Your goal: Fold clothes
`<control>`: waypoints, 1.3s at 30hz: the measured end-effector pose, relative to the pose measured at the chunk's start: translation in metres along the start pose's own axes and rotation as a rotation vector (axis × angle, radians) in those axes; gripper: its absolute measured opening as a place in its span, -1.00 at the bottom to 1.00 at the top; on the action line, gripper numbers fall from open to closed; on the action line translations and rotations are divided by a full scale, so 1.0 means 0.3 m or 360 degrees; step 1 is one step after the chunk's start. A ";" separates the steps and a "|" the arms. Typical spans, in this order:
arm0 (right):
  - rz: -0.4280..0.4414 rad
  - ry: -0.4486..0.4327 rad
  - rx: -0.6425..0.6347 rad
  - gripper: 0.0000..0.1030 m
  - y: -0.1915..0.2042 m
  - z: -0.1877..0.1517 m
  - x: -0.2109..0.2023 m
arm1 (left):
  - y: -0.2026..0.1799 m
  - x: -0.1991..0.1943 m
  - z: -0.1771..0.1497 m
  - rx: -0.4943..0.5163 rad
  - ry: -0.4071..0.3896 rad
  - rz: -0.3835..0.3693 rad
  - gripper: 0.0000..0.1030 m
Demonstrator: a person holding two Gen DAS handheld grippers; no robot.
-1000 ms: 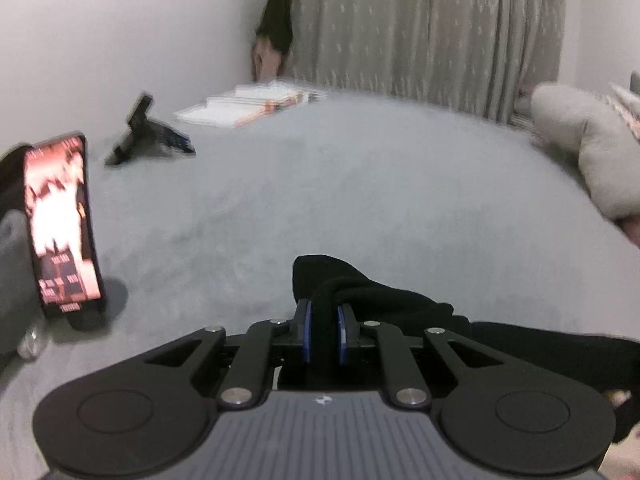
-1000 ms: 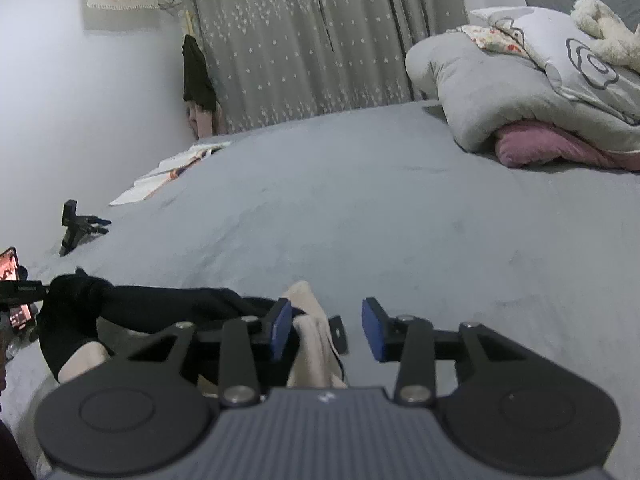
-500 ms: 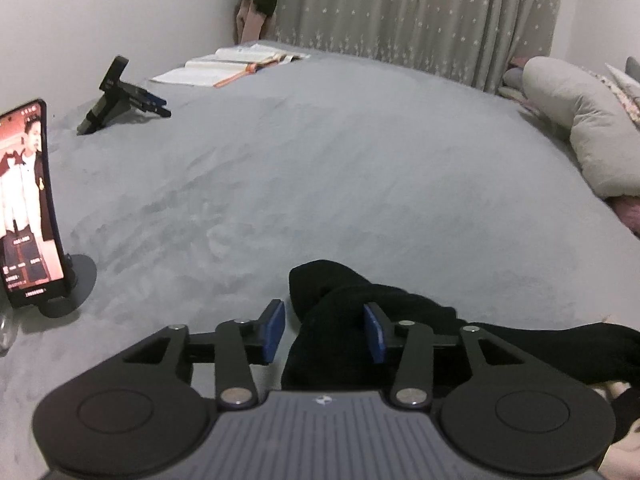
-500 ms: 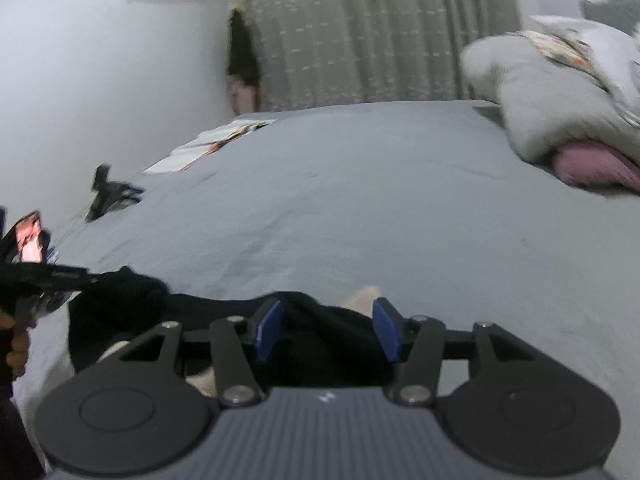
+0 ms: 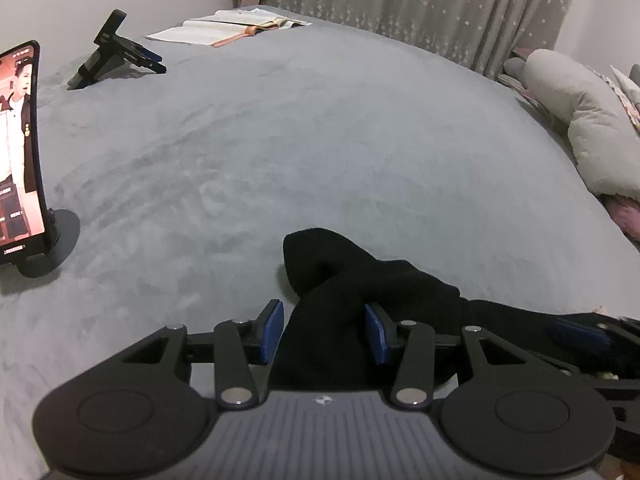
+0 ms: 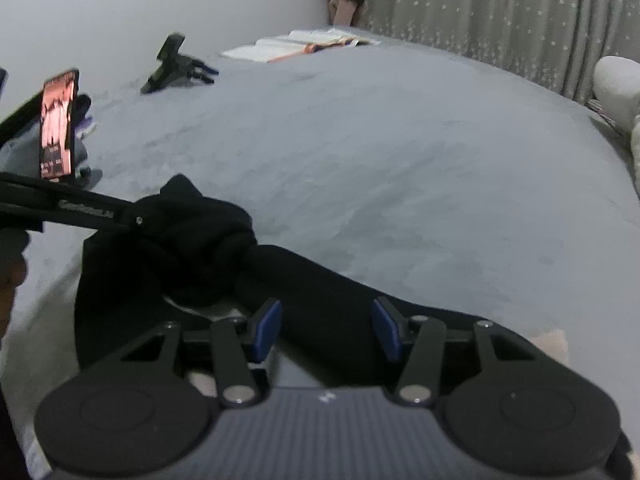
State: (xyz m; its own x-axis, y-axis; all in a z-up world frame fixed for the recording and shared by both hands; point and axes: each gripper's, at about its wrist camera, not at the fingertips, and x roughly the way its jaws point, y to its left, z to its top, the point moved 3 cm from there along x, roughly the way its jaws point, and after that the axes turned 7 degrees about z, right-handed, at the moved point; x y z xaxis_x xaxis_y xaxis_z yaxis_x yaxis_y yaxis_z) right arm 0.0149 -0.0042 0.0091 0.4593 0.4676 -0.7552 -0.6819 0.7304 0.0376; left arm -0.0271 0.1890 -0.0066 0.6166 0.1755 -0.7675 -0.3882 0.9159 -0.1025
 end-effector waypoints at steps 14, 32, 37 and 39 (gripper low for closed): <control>0.0079 0.0165 -0.0114 0.23 0.052 0.012 0.095 | 0.038 0.002 -0.015 -0.0032 0.0125 -0.0055 0.12; -0.0329 -0.0006 -0.0061 -0.80 -0.025 0.022 0.005 | -0.001 0.006 -0.036 0.0080 0.0158 -0.0182 0.19; -0.0435 -0.0051 0.0001 -0.80 -0.095 0.013 -0.075 | -0.051 0.014 -0.041 0.0128 0.0167 -0.0272 0.13; -0.0484 -0.0067 0.0024 -0.80 -0.124 0.006 -0.104 | -0.076 0.011 -0.044 0.0150 0.0161 -0.0310 -0.23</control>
State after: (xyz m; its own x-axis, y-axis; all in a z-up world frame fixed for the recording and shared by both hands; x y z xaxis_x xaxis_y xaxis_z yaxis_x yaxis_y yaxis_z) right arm 0.0270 -0.0449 0.0325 0.6646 0.2464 -0.7055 -0.5011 0.8473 -0.1762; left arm -0.0253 0.1639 -0.0151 0.6002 -0.0407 -0.7988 -0.1998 0.9594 -0.1989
